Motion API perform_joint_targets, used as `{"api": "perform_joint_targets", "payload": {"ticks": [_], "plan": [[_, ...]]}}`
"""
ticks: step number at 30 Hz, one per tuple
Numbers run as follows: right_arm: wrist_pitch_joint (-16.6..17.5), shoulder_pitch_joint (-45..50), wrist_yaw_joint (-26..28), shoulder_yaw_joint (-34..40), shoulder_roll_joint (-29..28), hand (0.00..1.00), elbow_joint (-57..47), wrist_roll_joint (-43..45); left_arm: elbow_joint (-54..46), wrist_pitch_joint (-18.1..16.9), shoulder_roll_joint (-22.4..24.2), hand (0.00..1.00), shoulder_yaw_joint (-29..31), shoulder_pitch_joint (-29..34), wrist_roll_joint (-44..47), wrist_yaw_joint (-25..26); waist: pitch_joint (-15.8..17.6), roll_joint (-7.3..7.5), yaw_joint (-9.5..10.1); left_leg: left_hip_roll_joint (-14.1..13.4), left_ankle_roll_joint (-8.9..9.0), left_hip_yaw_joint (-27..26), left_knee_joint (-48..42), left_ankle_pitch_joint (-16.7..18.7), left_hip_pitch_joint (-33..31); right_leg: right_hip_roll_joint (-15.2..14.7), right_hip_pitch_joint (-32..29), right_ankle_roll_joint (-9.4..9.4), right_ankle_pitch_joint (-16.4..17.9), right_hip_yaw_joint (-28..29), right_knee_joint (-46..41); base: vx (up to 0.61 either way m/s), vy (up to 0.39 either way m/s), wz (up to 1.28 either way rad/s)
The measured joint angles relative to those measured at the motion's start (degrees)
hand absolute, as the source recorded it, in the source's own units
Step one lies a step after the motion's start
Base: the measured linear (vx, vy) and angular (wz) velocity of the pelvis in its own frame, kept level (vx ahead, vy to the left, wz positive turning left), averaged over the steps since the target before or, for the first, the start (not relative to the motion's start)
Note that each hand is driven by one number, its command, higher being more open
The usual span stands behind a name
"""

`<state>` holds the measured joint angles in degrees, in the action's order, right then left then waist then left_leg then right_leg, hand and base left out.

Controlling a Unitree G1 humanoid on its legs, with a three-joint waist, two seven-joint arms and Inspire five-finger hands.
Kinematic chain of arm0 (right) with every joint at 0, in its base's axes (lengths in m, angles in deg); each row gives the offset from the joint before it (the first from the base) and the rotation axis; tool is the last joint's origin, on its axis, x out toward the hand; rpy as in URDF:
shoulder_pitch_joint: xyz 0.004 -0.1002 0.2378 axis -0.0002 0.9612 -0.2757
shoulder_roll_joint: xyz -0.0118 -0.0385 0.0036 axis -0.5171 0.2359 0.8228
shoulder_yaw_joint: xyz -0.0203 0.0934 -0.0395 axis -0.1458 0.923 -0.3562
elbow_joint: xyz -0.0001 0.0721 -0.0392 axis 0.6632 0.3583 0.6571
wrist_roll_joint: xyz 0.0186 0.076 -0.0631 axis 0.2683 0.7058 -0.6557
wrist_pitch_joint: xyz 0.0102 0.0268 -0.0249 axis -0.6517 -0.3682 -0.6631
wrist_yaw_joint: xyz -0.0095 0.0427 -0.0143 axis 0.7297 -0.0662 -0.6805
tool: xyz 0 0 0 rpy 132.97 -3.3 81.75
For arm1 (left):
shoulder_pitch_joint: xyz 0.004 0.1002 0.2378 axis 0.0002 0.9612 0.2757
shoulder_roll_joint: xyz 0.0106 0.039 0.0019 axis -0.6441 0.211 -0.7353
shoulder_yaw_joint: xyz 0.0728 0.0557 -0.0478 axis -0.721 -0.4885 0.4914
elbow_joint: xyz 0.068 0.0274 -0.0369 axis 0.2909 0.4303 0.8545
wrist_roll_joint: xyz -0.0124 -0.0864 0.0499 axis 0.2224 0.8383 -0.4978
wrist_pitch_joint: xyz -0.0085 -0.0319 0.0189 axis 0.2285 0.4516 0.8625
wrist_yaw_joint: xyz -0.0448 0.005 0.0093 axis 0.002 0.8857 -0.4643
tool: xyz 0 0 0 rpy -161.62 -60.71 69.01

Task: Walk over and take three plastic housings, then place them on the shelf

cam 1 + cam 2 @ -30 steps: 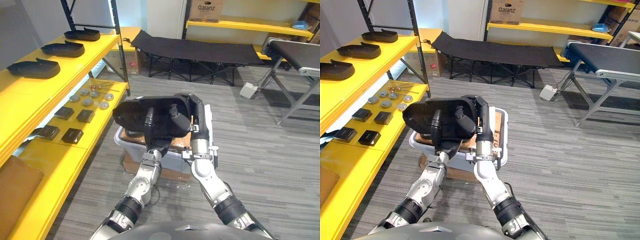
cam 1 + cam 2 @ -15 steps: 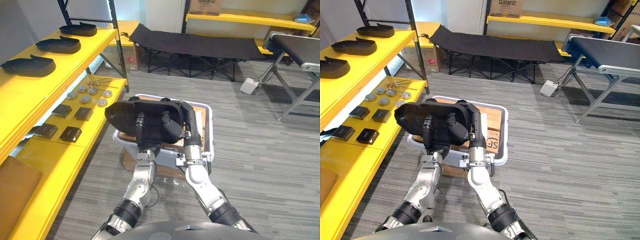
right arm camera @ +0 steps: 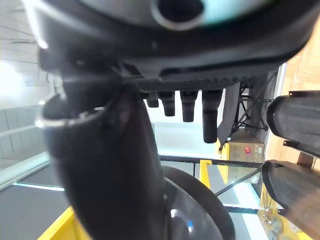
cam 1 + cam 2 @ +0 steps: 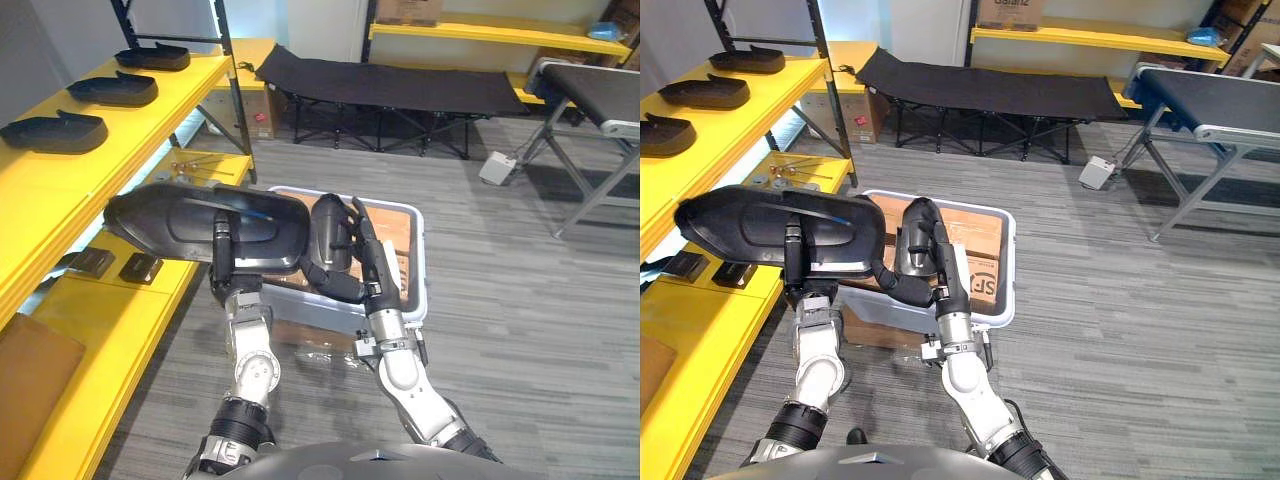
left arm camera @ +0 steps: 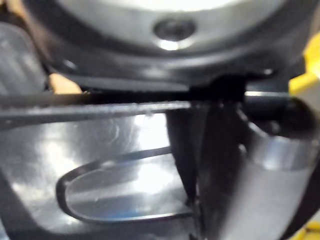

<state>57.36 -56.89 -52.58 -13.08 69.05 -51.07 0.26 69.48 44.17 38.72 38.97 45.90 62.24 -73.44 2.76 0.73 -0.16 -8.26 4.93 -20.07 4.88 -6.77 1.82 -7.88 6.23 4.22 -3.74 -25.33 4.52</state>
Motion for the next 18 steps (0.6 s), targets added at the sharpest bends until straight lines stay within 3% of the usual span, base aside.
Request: {"api": "perform_joint_targets", "payload": {"ticks": [5,7,9,13,18], "plan": [[-0.9,-0.1,3.5,-0.1,-0.1,1.00,-3.3,5.1,-2.5,2.0,-0.3,0.00,1.4,0.4,-24.1,13.6,0.0,-0.01,-0.23,0.0,0.02,0.1,0.0,0.0,0.0,0.0,0.1,-0.01,0.0,-0.1,0.0,0.00,0.000,0.00],[-0.9,0.0,7.0,0.4,-0.1,1.00,-4.4,10.8,-6.4,6.4,-0.7,0.00,3.3,2.0,-45.5,23.7,0.0,-0.10,-0.81,0.0,0.03,0.1,0.0,0.0,0.0,0.0,0.0,-0.04,0.1,-0.1,0.0,0.00,0.000,0.00],[-0.9,0.3,10.0,1.4,0.0,1.00,-5.1,13.9,-8.5,8.4,-1.7,0.00,4.6,2.8,-55.1,27.2,0.0,-0.37,-1.05,0.0,0.04,0.1,0.0,0.0,0.0,0.0,0.0,-0.05,0.1,-0.1,0.0,0.00,0.000,0.00],[-1.6,1.3,17.2,2.6,0.3,1.00,-5.5,20.1,-10.6,9.5,-3.8,0.00,8.2,3.9,-63.1,28.1,-0.1,-0.98,-1.39,-0.1,0.13,0.0,0.0,0.1,0.0,0.1,0.0,-0.05,0.2,-0.1,0.3,0.00,0.000,0.00],[-7.9,4.1,29.3,7.7,4.8,1.00,-5.7,26.0,-14.0,9.5,-7.8,0.00,10.4,9.7,-62.0,19.2,-0.2,-1.62,-0.47,-0.1,0.49,0.0,0.0,0.4,-0.1,0.1,-0.2,-0.26,0.8,-0.1,0.3,0.00,0.000,0.00]]}}
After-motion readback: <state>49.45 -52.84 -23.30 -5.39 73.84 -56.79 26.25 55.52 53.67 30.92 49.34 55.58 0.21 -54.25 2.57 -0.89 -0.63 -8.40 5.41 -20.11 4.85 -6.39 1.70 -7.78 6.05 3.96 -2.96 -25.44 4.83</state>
